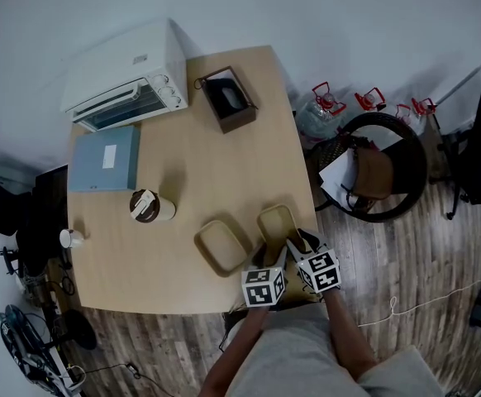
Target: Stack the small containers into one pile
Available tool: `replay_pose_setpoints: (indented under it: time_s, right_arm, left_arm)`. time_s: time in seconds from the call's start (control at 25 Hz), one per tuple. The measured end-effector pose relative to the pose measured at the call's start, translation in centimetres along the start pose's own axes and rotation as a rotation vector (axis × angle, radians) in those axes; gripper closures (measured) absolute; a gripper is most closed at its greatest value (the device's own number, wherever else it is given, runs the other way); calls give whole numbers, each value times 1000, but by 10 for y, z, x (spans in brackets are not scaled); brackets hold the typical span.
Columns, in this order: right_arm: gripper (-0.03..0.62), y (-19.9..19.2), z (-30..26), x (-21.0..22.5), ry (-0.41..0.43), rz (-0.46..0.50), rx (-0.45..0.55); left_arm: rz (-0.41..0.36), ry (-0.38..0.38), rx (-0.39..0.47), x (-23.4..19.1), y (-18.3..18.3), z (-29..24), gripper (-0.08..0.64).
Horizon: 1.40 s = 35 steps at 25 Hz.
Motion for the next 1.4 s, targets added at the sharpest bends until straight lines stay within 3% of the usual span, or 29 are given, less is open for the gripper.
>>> replay_pose_setpoints:
  time_s: [0.56,1.4]
  right_arm:
    - [431,44,4,-44,85,44,65]
    - [426,68,-30,-124,287,110,83]
  left_arm:
    - [15,90,128,-25,29,43,344]
    - [79,271,184,-92,28,102,348]
Point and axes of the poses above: the fingertips, and each gripper's own axes: z backward along the fingers, x to its right, y out of its top, the point moved 4 cm from there along z, backward along the fingers, and after that the axes turned 3 degrees about y, right-handed, at the moved point
